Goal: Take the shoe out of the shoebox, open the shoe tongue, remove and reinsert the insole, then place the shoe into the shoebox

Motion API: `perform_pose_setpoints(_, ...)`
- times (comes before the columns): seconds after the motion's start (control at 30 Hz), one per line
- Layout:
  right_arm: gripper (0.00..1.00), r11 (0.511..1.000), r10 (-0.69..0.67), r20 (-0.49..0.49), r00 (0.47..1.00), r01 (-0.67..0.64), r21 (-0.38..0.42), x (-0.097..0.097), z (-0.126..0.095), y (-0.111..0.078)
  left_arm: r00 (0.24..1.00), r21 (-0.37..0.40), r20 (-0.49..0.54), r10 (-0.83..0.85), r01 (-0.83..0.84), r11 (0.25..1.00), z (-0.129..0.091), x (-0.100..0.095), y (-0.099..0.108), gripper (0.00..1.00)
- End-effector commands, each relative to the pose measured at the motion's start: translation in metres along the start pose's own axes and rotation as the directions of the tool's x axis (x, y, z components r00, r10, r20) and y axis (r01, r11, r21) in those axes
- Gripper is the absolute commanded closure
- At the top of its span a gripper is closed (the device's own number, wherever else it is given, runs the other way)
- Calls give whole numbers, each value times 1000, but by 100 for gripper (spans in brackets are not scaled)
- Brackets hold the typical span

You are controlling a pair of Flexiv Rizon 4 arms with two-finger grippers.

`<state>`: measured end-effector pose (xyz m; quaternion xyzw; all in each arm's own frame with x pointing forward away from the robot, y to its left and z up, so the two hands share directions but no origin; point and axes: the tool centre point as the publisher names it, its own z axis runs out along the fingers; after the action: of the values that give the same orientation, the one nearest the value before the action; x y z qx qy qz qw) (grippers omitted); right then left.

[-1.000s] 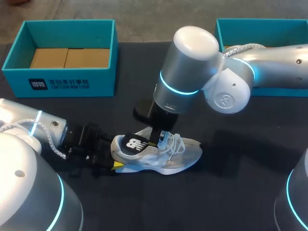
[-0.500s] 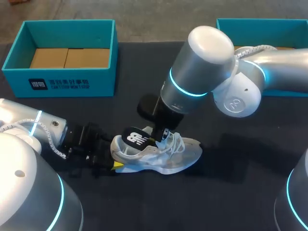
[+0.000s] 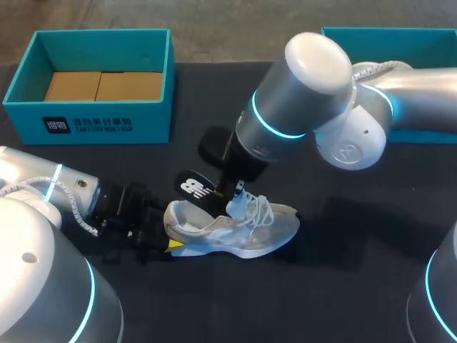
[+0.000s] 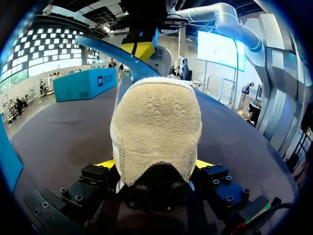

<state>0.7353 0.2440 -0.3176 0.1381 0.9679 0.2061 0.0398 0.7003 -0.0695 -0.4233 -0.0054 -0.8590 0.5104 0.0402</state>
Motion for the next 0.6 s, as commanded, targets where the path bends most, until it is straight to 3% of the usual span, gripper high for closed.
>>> perform_pose_setpoints(0.03,100,1000,-4,-2,1000,4,3,-1,5,9,1000,-3,0,0,0,1000,3,-1,2,100)
perform_pose_setpoints(0.47,100,999,-41,-39,998,41,-7,0,16,21,1000,-3,0,0,0,1000,3,-1,2,100)
perform_pose_setpoints(0.53,83,999,-43,-42,998,42,-7,0,16,21,1000,-3,0,0,0,1000,3,-1,2,100)
perform_pose_setpoints(0.6,77,999,-44,-43,998,44,-8,-1,15,20,1000,-3,0,0,0,1000,3,-1,2,100)
